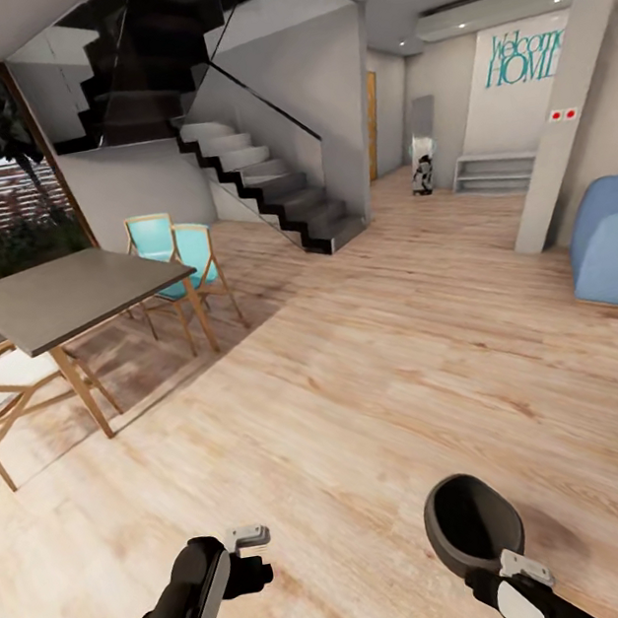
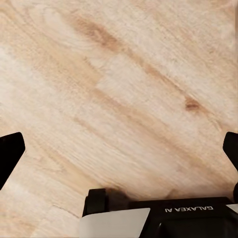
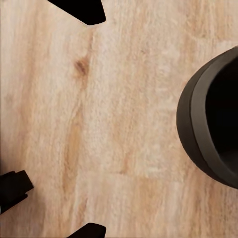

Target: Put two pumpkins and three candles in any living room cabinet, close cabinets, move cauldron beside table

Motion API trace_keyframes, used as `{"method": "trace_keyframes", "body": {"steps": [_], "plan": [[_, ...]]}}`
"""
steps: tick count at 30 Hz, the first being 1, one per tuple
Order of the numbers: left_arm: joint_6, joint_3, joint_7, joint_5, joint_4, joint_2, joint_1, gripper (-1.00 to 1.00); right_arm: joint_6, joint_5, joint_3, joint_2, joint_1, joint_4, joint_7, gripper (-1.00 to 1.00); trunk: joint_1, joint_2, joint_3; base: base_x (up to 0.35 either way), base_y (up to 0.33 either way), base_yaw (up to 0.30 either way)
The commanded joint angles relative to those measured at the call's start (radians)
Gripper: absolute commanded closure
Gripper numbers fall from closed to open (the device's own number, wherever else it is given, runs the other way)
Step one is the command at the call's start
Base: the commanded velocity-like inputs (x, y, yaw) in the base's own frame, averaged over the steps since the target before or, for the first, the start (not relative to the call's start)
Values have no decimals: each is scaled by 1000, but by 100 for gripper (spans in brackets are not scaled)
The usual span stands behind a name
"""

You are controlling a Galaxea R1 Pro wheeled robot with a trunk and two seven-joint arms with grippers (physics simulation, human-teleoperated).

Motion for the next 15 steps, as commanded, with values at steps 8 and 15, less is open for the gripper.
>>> {"method": "trace_keyframes", "body": {"steps": [8,15], "plan": [[-16,0,-1,1,0,-1,0,-100,-1,0,0,0,0,1,0,-100,0,0,0,201,54,-290],[-17,0,-1,1,0,1,0,-100,-2,0,0,0,0,0,0,-100,0,0,0,14,1,-290]]}}
